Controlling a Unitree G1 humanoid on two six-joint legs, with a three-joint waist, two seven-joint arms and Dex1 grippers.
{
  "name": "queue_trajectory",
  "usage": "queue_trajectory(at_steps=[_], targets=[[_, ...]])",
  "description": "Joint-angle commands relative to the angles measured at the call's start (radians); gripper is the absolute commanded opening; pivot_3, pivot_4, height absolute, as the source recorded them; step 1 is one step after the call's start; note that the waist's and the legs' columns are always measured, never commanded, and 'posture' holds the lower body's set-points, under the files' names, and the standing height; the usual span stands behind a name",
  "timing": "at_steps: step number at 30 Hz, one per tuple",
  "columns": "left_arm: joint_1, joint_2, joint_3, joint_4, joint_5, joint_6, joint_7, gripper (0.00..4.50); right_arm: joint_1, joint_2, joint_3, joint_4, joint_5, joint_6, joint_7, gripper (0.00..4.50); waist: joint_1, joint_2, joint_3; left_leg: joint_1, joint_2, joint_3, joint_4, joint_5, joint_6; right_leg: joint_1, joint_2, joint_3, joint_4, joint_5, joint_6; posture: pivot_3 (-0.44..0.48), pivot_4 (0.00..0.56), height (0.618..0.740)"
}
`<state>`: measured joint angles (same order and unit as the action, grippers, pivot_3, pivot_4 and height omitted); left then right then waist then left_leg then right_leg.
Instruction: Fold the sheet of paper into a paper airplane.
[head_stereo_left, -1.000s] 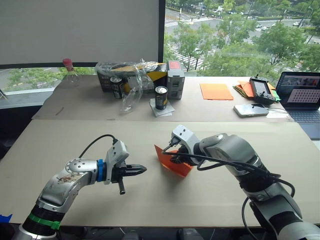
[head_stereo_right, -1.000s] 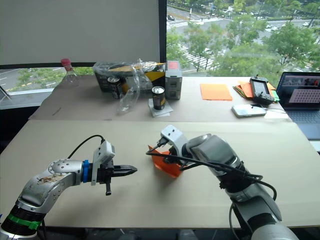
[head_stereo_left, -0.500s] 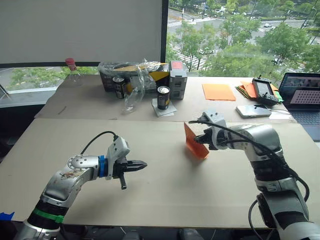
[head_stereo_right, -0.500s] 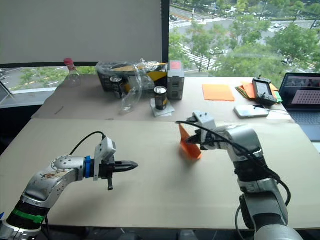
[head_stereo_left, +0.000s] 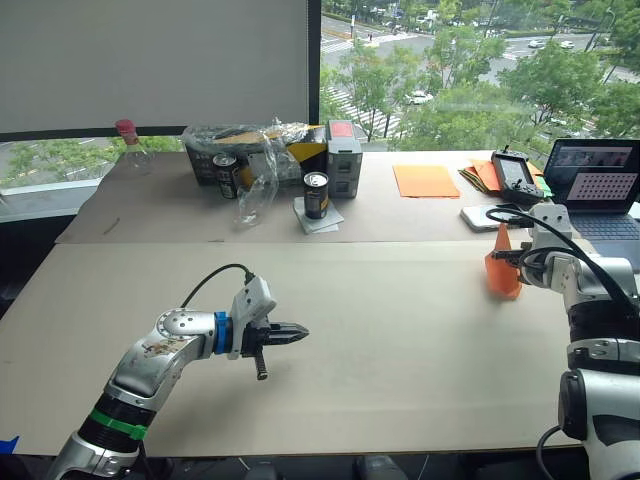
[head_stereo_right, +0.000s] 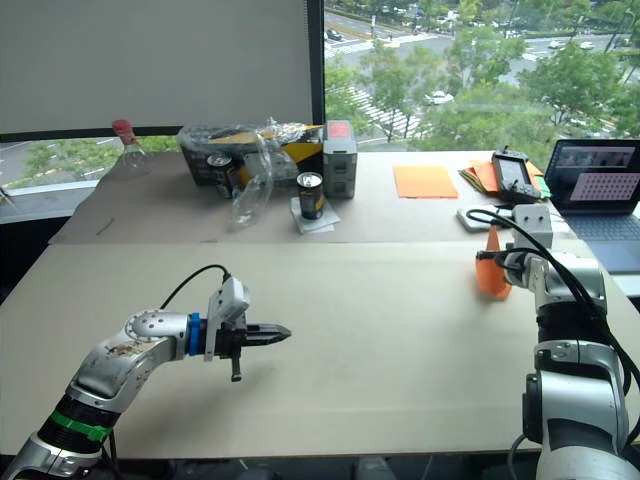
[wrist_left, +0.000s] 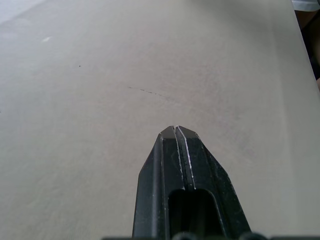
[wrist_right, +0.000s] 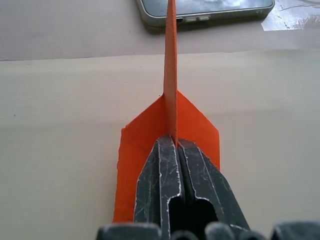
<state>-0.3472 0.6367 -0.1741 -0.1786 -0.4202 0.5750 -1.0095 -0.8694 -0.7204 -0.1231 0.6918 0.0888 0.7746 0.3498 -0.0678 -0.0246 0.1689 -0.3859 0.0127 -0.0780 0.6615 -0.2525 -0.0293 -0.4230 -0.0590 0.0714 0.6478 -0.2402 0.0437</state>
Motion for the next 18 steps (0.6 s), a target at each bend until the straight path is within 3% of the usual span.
queue_trajectory(at_steps=[1,10,18], targets=[[-0.001,0.000,0.005,-0.026,0.002,-0.012,-0.004,0.00,-0.020,-0.031,0.049,0.019,-0.041,-0.086,0.070,0.02,0.000,0.000,0.000,0.000,0.000,0.000,0.000,0.000,0.000,0.000,0.000,0.000,0.000,0.000,0.000,0.000,0.150,0.732],[0.014,-0.003,0.004,-0.034,0.000,-0.009,-0.003,0.00,-0.028,-0.042,0.064,0.080,-0.072,-0.166,0.108,0.02,0.001,0.000,0.000,0.000,0.000,0.000,0.000,0.000,0.000,0.001,0.000,0.000,0.000,0.000,0.000,0.000,0.150,0.732],[0.001,-0.003,0.022,-0.015,-0.007,-0.018,-0.012,0.00,-0.002,-0.088,0.064,-0.106,-0.070,-0.062,0.160,2.62,0.000,0.001,0.000,0.000,0.000,0.000,0.000,0.000,0.000,0.000,0.000,0.000,0.000,0.000,0.000,0.000,0.150,0.732]])
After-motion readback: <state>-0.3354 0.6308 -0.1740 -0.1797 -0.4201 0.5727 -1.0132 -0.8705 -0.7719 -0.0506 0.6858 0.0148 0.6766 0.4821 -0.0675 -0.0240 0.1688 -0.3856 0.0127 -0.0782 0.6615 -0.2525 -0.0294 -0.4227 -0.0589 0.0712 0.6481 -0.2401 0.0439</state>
